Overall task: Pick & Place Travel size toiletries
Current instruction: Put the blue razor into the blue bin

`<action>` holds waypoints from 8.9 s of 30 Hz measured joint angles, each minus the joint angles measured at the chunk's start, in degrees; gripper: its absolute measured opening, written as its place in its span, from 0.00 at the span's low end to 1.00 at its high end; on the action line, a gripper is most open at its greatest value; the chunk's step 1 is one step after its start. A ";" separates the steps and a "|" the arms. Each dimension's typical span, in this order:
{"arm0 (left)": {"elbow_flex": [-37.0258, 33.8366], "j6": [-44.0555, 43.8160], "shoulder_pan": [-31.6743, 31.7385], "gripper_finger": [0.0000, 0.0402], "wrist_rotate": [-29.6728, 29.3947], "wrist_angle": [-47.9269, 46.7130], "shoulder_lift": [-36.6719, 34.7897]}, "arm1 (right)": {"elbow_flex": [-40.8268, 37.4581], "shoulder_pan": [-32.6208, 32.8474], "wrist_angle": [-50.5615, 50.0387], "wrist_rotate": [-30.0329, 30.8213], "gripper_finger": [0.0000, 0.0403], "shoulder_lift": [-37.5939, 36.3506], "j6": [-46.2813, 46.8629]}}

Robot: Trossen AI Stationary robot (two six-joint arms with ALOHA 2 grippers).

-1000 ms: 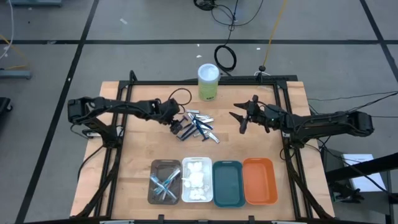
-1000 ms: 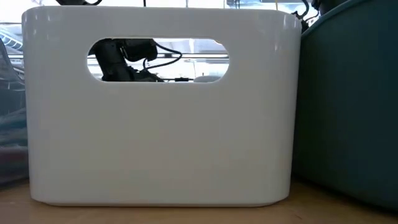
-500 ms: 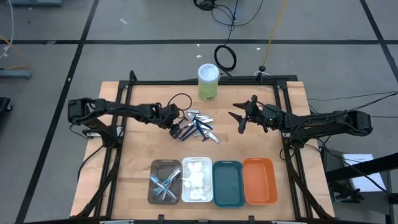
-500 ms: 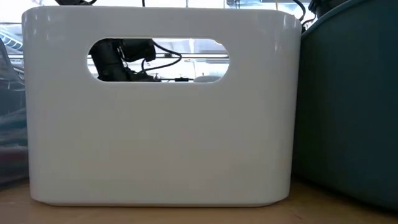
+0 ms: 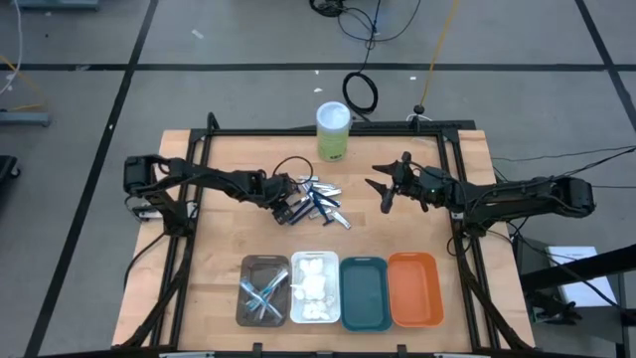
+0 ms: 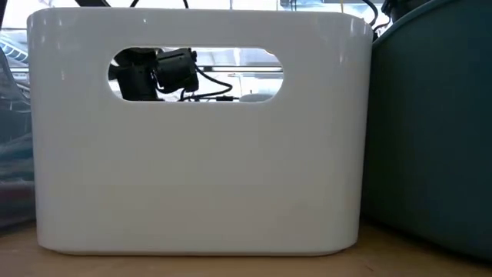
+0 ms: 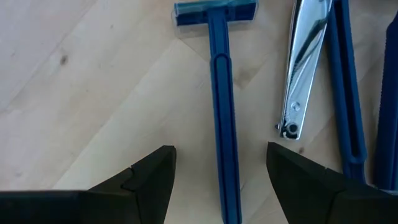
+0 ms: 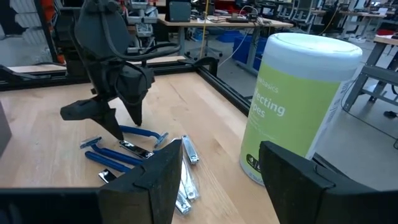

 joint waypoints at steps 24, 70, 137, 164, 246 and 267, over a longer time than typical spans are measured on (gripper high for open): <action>-0.47 -0.95 -1.77 0.02 -2.20 -3.26 -13.26 | 0.07 0.01 1.97 -3.01 0.50 0.00 1.63; -0.29 22.55 -13.79 0.04 -1.79 49.95 -11.02 | 14.53 6.21 34.69 -21.03 0.22 31.41 8.81; 0.65 7.95 -13.11 0.58 -19.27 15.69 -18.26 | 14.42 37.07 -10.40 -22.84 0.61 21.92 30.69; 0.65 2.67 -14.04 0.58 -9.92 10.14 -15.76 | 14.43 30.48 -6.43 -29.23 0.60 19.80 16.55; 0.62 -1.48 -10.05 0.48 -12.68 0.92 -9.01 | 14.43 14.01 -4.37 -19.19 0.60 19.17 1.46; 0.80 4.35 -7.04 0.51 -8.53 4.67 0.47 | 14.38 14.01 -5.03 -19.19 0.60 19.19 1.64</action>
